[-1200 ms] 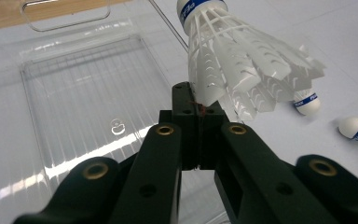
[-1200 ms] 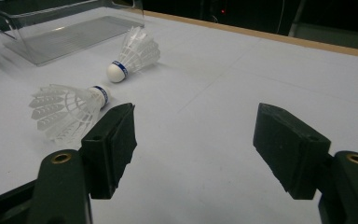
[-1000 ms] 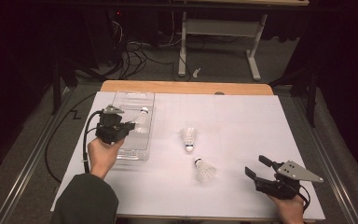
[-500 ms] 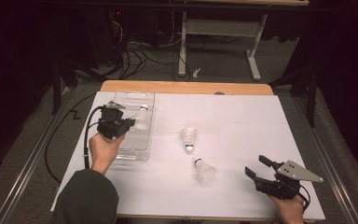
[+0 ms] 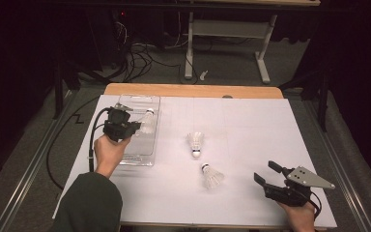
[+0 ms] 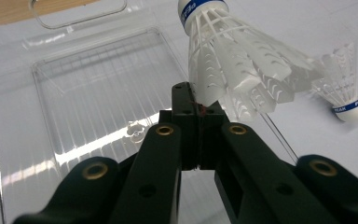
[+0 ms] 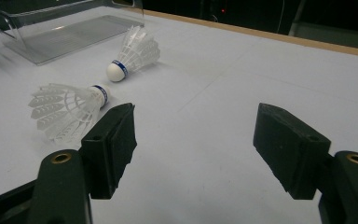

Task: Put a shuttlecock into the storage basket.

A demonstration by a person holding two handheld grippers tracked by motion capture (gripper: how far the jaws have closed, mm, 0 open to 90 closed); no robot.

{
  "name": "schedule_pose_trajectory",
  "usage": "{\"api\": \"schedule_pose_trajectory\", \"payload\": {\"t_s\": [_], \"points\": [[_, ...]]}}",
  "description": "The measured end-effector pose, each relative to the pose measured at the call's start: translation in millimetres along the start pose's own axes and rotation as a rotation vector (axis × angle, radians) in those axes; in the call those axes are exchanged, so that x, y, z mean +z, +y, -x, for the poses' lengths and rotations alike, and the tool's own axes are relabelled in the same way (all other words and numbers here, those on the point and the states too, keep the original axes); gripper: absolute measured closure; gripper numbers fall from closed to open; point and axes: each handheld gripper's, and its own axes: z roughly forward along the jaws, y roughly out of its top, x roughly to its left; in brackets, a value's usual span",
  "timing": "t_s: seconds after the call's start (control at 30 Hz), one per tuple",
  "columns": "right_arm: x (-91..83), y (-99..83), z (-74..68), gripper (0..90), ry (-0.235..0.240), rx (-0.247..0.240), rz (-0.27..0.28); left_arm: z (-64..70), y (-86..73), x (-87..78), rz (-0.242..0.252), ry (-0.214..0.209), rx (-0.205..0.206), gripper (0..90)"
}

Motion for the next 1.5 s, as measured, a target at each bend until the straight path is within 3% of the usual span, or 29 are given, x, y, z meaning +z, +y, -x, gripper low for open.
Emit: {"api": "schedule_pose_trajectory", "payload": {"t_s": [0.67, 0.93, 1.5], "points": [[0.2, 0.0, 0.2, 30.2, 0.003, 0.002, -0.002, -9.8, 22.1, 21.5, -0.041, 0.028, -0.021, 89.2], [0.0, 0.0, 0.3, 30.1, 0.007, 0.003, -0.001, -21.5, 22.4, 32.1, -0.072, 0.054, -0.052, 89.1], [-0.1, 0.0, 0.3, 30.2, 0.007, 0.003, 0.001, -27.5, 24.6, 49.5, -0.127, 0.08, -0.069, 88.8]]}}
